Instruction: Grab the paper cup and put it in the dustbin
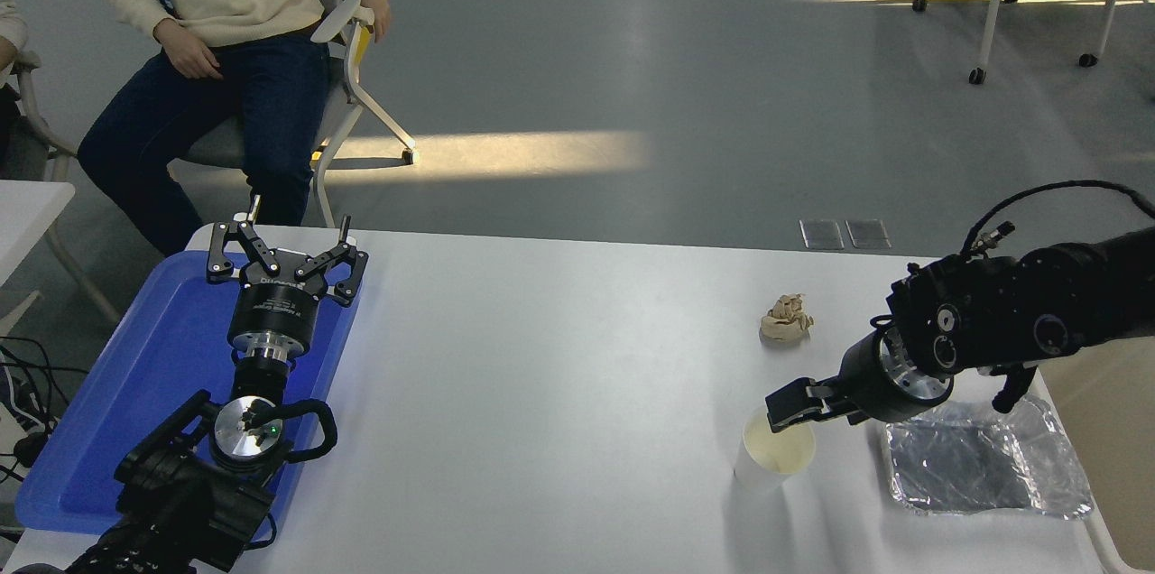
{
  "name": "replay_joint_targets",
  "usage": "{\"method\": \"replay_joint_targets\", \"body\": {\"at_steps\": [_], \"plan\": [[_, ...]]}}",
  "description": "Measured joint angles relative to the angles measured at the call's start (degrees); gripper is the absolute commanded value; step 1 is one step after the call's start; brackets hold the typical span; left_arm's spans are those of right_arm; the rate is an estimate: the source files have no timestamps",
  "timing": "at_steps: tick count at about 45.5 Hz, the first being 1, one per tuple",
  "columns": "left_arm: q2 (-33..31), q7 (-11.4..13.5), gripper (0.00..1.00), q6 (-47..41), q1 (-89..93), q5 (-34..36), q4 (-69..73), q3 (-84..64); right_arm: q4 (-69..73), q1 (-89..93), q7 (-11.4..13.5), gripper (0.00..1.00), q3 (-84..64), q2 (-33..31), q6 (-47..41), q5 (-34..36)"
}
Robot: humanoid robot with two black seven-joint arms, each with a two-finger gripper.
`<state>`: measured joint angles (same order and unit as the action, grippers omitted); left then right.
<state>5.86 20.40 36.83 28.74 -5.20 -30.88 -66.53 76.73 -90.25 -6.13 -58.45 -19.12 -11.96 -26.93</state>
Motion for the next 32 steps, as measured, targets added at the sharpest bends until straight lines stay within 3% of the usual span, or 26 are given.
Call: {"method": "replay_joint_targets", "body": {"at_steps": [14,19,23,30,32], "plan": [[0.0,0.0,1.00,0.0,0.0,0.0,0.0,0.0,-1.8,3.0,-1.1,0.84,0.6,0.5,1.0,-1.1],[0.0,0.0,1.00,0.0,0.0,0.0,0.0,0.0,-2.2,3.7,-1.7,0.75,0.7,0.6,1.2,-1.2],[0.0,0.0,1.00,0.0,0.0,0.0,0.0,0.0,-2.6,4.2,-2.0,0.59,1.0,0.7,1.4,-1.3],[0.0,0.0,1.00,0.0,0.0,0.0,0.0,0.0,-3.1,5.0,-2.4,0.47,1.3,1.0,1.7,-1.6],[0.0,0.0,1.00,0.0,0.0,0.0,0.0,0.0,-3.3,5.1,-2.5,0.40,1.3,1.0,1.8,-1.8]]}}
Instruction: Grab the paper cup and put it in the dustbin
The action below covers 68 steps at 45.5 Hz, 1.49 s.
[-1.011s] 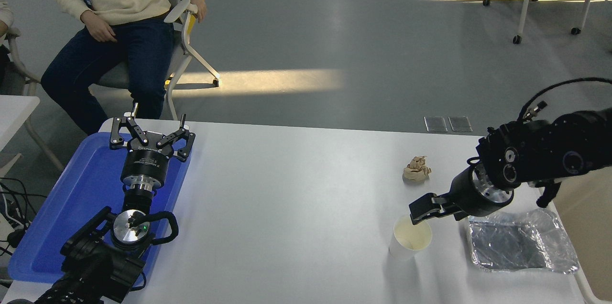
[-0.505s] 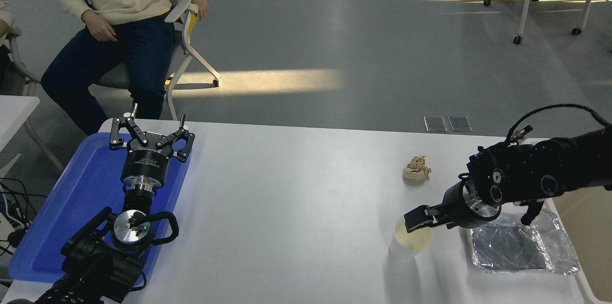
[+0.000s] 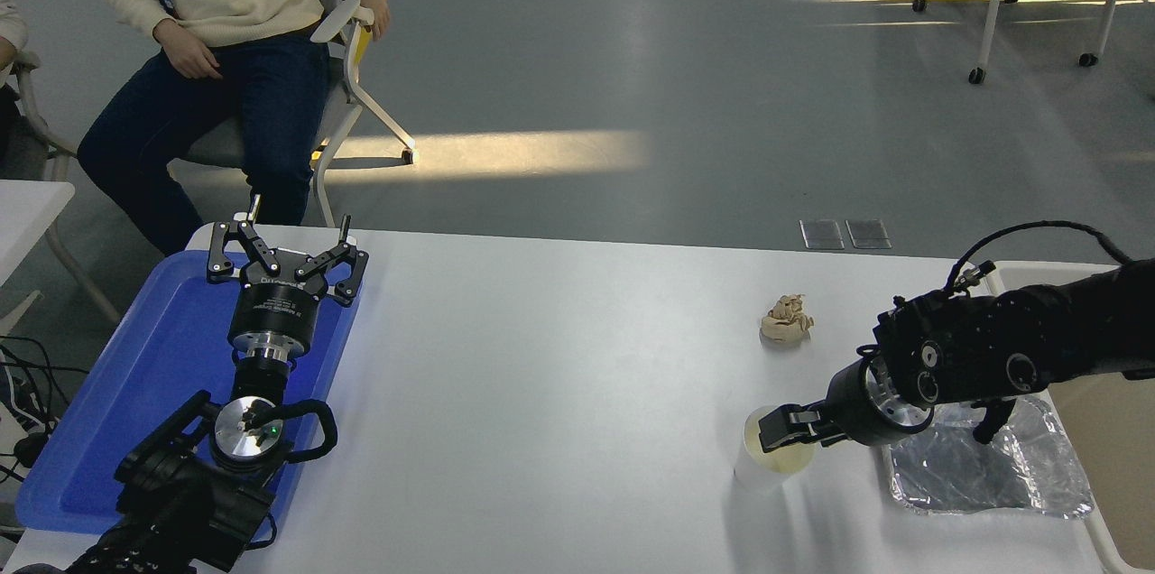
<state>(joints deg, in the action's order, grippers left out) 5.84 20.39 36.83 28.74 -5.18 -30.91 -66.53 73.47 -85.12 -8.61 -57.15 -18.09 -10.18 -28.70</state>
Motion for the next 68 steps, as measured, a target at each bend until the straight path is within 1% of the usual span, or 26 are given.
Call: {"method": "replay_joint_targets", "body": {"at_steps": [5,6,39,53,68], "plan": [[0.0,0.0,1.00,0.0,0.0,0.0,0.0,0.0,-0.2,0.2,-0.1,0.08,0.1,0.1,0.1,-0.4],[0.0,0.0,1.00,0.0,0.0,0.0,0.0,0.0,-0.2,0.3,-0.1,0.00,0.1,0.1,0.1,-0.5],[0.0,0.0,1.00,0.0,0.0,0.0,0.0,0.0,0.6,-2.0,-0.4,0.00,-0.9,-0.3,-0.1,-2.6],[0.0,0.0,1.00,0.0,0.0,0.0,0.0,0.0,8.9,-16.2,-0.7,0.00,-4.3,-3.1,-3.2,-1.8],[0.1,-0.1,1.00,0.0,0.0,0.0,0.0,0.0,16.0,-34.5,-0.8,0.00,-8.3,-5.5,-11.1,0.5]]}}
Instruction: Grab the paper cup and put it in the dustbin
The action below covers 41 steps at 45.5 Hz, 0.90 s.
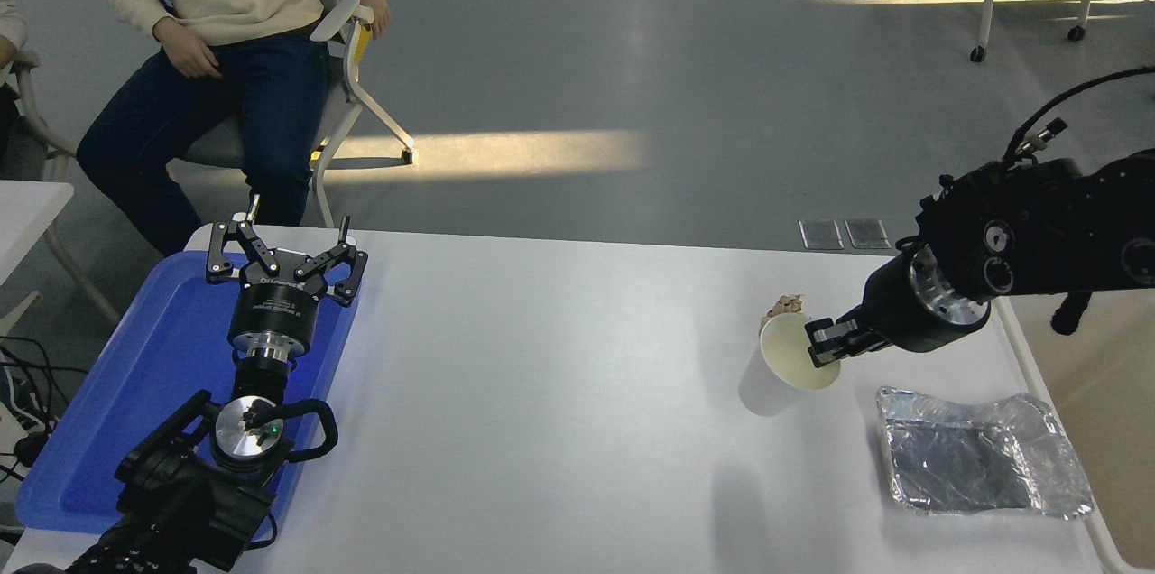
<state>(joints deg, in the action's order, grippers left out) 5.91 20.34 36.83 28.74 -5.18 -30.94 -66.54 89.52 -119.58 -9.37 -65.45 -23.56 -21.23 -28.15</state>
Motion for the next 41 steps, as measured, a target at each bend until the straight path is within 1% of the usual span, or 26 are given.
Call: {"method": "replay_joint_targets", "body": {"at_steps": [20,32,41], "plan": [[0.1,0.0,1.00,0.0,0.0,0.0,0.0,0.0,3.7,-15.0,0.3,0.00,-2.4,-1.1,-8.2,1.6],[0.1,0.0,1.00,0.0,0.0,0.0,0.0,0.0,4.5,-18.1,0.6,0.00,-3.2,-2.0,-9.9,1.7],[0.1,0.1,1.00,0.0,0.0,0.0,0.0,0.0,4.7,-19.6,0.7,0.00,-6.2,-3.9,-10.4,1.4]]}}
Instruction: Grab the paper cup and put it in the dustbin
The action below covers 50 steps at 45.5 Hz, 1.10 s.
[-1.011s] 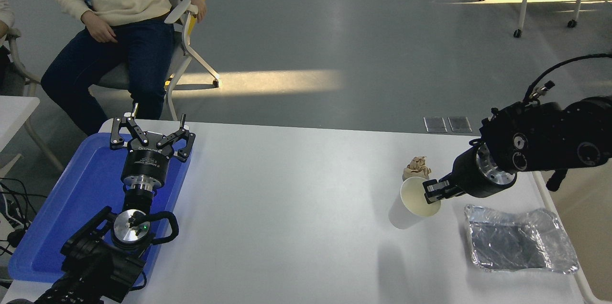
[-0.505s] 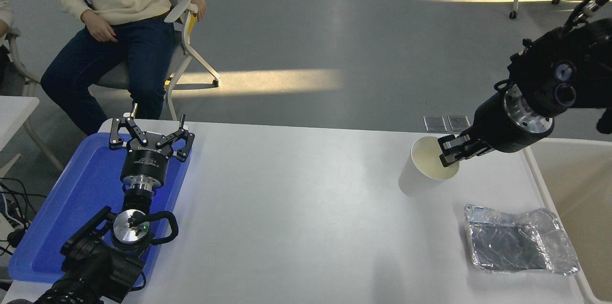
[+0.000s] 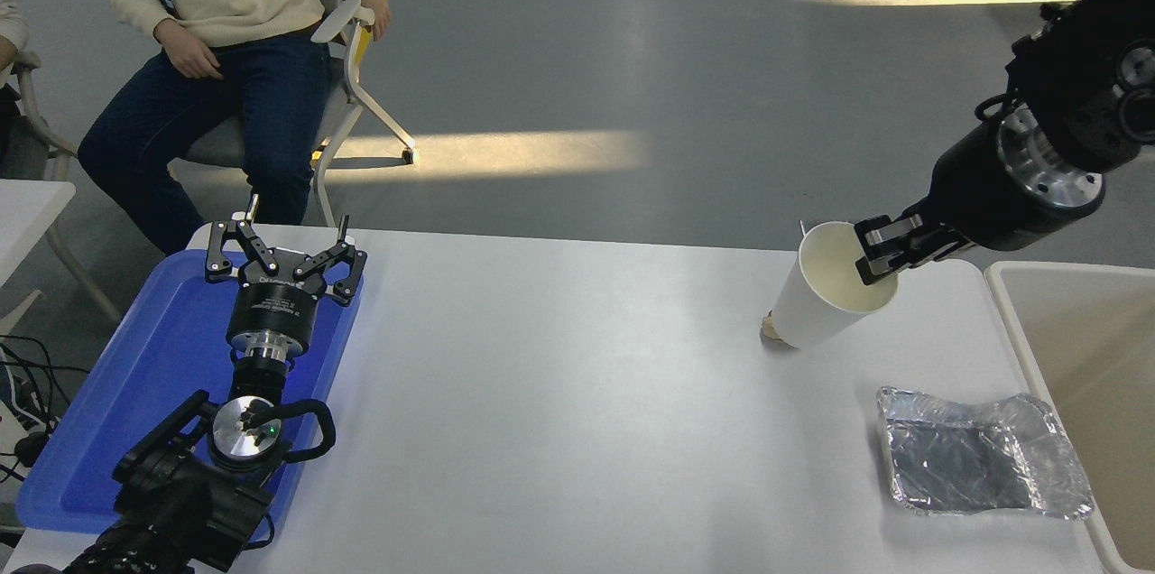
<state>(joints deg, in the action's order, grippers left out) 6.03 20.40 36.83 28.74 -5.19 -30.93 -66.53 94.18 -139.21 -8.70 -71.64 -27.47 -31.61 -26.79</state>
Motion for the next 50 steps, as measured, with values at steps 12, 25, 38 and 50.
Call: {"method": "replay_joint_targets", "body": {"at_steps": [12,25,38,50], "plan": [[0.0,0.0,1.00,0.0,0.0,0.0,0.0,0.0,-2.5,-0.7,0.1,0.00,-5.6,-5.6,-0.2,-6.2],[0.0,0.0,1.00,0.0,0.0,0.0,0.0,0.0,-10.4,1.5,-0.3,0.00,-9.5,-15.8,-0.4,-16.6],[0.0,0.0,1.00,0.0,0.0,0.0,0.1,0.0,-23.7,12.0,-1.6,0.00,-7.0,-27.0,0.0,-25.4],[0.0,0.0,1.00,0.0,0.0,-0.1,0.1,0.0,-40.9,34.7,-3.3,0.00,8.4,-32.1,3.7,-27.4]]}}
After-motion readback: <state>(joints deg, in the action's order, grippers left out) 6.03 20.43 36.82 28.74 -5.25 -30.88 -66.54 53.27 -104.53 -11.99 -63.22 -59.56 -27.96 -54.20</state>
